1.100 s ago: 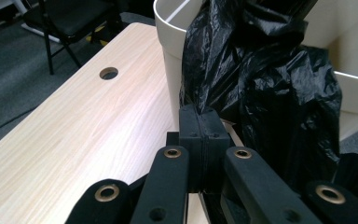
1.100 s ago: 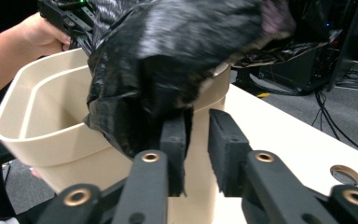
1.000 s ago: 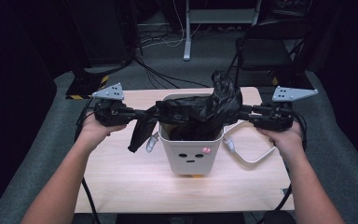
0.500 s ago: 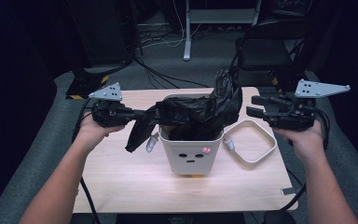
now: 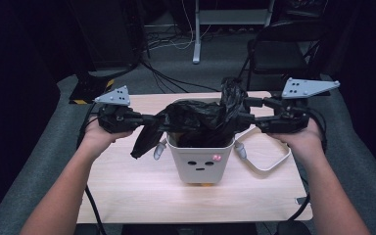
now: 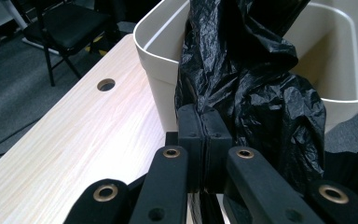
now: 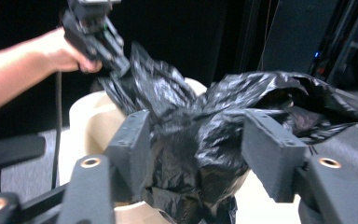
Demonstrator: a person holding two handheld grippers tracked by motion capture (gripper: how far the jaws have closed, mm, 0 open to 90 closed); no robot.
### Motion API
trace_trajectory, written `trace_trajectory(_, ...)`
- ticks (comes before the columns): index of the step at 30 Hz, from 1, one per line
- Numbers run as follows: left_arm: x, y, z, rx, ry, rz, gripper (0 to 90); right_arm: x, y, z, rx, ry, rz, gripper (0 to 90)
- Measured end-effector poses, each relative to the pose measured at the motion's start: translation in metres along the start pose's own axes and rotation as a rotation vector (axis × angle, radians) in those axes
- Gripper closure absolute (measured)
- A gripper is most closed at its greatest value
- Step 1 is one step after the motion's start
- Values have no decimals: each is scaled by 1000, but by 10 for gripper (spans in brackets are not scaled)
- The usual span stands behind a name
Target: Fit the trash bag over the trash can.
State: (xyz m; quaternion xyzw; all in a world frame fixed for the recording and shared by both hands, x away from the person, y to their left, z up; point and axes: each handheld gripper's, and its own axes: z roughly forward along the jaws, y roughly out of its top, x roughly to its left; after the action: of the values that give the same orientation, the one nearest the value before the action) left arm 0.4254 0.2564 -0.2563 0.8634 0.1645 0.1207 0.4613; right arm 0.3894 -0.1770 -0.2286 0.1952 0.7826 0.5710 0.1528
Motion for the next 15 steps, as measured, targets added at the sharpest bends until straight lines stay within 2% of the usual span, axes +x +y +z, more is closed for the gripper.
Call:
trace_trajectory(1, 0, 0, 0, 2, 2, 3, 882, 0, 0, 0, 0, 0, 0, 485)
trace_trajectory(2, 1, -1, 0, 2, 3, 2, 882, 0, -2, 3, 14, 10, -2, 542)
trace_trajectory(3, 1, -1, -1, 2, 7, 3, 883, 0, -8, 8, 55, 31, -14, 685)
trace_trajectory(4, 2, -1, -1, 2, 7, 2, 883, 0, -8, 8, 55, 31, -14, 685)
trace_trajectory(7, 4, -3, -3, 1, 23, -3, 886, 3, -15, 8, 78, 39, -48, 845)
trace_trajectory(10, 6, -5, -4, -7, 38, -26, 888, 3, -20, 3, 61, 40, -58, 876)
trace_trajectory(11, 8, -6, -4, -6, 42, -25, 890, 1, -28, -1, 51, 11, -49, 881)
trace_trajectory(12, 8, -7, -4, -6, 44, -32, 890, 1, -28, -1, 51, 11, -49, 881)
trace_trajectory(13, 9, -8, -3, -1, 51, -34, 890, -1, -31, -2, 47, 2, -41, 881)
trace_trajectory(14, 10, -8, -3, 4, 58, -34, 891, -9, -42, -4, 36, -23, -3, 883)
trace_trajectory(15, 11, -9, -2, 8, 67, -40, 891, -9, -42, -4, 36, -23, -3, 883)
